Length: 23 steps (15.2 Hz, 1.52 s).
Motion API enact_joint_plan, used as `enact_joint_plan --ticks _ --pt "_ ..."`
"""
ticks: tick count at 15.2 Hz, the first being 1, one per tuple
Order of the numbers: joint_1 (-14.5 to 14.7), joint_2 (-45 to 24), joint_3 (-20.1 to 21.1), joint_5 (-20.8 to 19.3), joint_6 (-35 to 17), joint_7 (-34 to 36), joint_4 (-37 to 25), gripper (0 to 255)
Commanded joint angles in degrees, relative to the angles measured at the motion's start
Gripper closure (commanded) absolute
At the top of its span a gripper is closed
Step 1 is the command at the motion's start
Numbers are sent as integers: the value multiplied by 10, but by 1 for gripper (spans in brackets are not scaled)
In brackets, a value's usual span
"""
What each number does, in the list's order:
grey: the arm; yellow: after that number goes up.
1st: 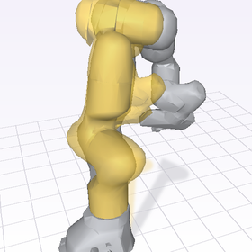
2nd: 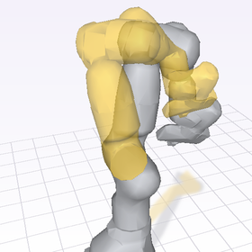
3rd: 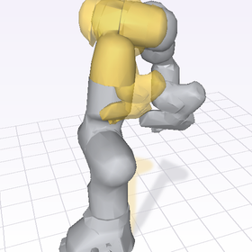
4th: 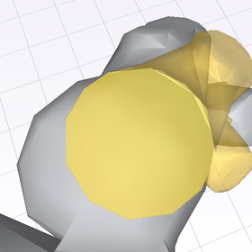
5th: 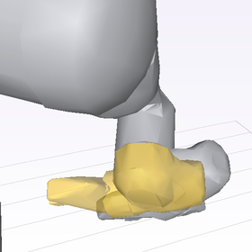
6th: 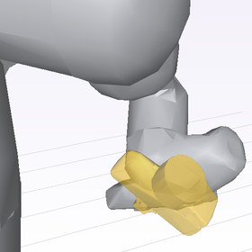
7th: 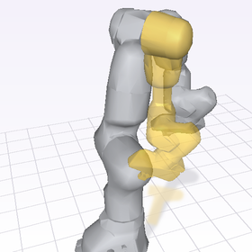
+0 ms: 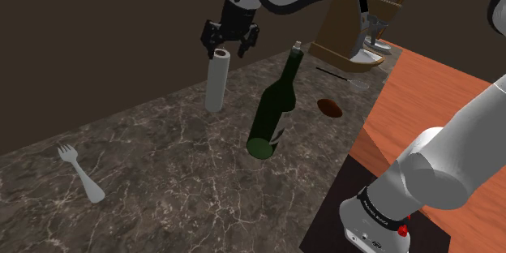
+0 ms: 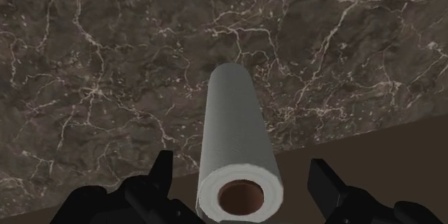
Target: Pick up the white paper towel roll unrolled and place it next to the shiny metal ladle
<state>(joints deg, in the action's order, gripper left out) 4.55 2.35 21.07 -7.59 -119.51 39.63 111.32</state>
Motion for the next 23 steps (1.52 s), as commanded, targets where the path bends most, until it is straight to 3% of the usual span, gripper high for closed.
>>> enact_joint_plan --ticks 1,6,13,14,23 --pt "1 -9 1 -5 -14 6 5 0" --pt "0 -25 0 -14 -45 12 22 0" --pt "0 -25 0 -14 -45 12 22 0" --pt "0 -25 0 -14 -45 12 22 255" --pt "0 -25 0 -14 -45 12 22 255"
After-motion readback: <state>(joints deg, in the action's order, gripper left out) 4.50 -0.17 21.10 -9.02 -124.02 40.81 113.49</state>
